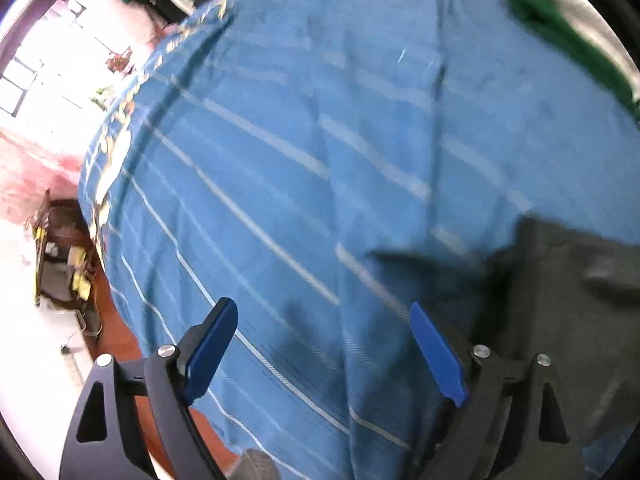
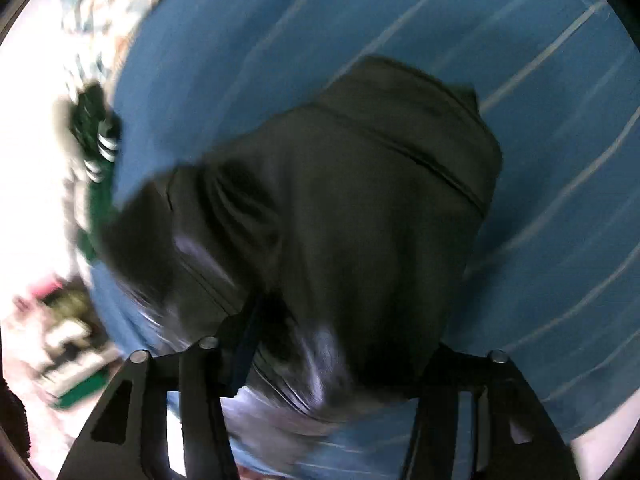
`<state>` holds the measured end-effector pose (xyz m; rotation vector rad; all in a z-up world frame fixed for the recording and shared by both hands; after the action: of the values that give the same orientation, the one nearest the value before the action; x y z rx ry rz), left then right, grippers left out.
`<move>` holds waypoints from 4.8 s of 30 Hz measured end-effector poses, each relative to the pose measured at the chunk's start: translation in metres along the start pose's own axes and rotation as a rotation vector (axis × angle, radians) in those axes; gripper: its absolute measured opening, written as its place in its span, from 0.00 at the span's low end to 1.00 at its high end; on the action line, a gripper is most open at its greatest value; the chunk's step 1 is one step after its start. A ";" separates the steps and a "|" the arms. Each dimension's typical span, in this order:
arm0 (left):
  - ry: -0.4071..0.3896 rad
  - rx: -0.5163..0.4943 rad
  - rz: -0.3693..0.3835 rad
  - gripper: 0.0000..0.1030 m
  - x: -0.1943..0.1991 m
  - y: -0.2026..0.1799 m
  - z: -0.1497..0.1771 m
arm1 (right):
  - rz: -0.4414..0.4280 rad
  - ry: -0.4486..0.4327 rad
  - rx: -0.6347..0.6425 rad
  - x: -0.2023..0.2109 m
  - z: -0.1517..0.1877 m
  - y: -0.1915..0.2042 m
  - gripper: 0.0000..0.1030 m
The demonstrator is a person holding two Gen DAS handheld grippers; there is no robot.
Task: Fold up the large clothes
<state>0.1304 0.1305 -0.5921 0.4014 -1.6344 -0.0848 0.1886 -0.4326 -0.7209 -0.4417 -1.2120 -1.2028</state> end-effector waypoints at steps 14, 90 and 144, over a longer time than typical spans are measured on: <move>-0.057 0.045 0.057 1.00 -0.057 0.002 0.011 | 0.003 -0.078 0.555 0.010 0.053 0.160 0.60; -0.156 -0.432 0.363 1.00 0.040 -0.321 -0.097 | -0.715 0.000 0.109 0.065 -0.061 0.090 0.17; -0.166 0.196 0.270 1.00 0.084 -0.072 0.002 | 0.280 0.234 1.015 -0.158 0.187 0.226 0.32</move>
<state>0.1394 0.0375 -0.5334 0.3256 -1.8537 0.2533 0.3161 -0.1249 -0.7213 0.2804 -1.3306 -0.2865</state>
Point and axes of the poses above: each gripper's, at about its wrist camera, not at the fingertips, and x roughly against the way its jaws point, y to its left, z to its underside, the point moved 9 cm from there along -x, roughly the way its jaws point, and after that the axes turned 15 degrees about -x, right-handed, at the moved point
